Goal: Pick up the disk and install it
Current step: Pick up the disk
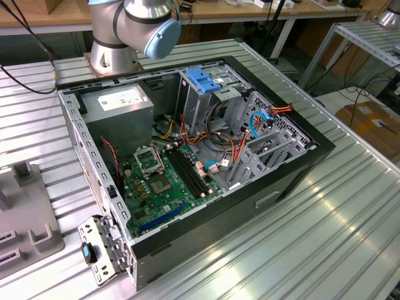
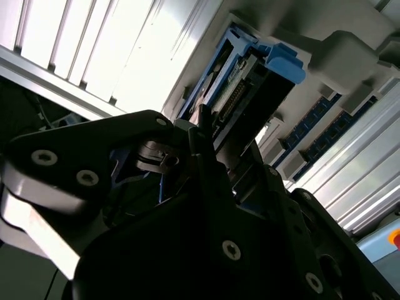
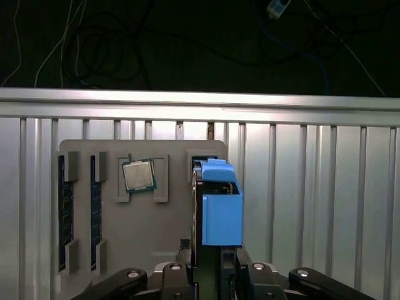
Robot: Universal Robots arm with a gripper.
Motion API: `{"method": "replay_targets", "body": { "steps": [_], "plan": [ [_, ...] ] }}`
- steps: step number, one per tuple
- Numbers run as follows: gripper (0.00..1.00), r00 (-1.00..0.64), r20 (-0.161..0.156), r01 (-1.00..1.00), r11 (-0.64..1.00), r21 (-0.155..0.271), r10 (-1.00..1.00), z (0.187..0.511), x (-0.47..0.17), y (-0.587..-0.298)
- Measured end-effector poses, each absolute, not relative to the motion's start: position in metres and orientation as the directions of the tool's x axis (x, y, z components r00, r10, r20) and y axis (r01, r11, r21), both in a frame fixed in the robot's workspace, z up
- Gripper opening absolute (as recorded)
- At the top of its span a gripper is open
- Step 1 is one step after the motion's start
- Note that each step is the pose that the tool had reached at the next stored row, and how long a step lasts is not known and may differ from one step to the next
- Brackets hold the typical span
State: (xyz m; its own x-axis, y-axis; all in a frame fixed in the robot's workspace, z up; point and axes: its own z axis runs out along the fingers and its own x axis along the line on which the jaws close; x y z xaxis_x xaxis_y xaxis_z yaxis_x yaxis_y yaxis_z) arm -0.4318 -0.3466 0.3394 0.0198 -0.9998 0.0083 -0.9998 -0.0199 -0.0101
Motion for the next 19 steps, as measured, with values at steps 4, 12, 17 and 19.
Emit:
{"method": "replay_targets", "body": {
  "steps": [4,12,17,19],
  "plan": [
    [0.35,0.02,0.008,-1.0,-0.02,-0.01,-1.0,0.347,-0.432,-0.346],
    [0.35,0.02,0.008,-1.0,-0.02,-0.01,-1.0,0.36,-0.432,-0.346],
    [0.35,0.02,0.008,-1.0,-0.02,-0.01,-1.0,0.366,-0.432,-0.346],
    [0.35,0.02,0.008,-1.0,-0.02,-0.01,-1.0,0.368,-0.432,-0.346]
  ]
}}
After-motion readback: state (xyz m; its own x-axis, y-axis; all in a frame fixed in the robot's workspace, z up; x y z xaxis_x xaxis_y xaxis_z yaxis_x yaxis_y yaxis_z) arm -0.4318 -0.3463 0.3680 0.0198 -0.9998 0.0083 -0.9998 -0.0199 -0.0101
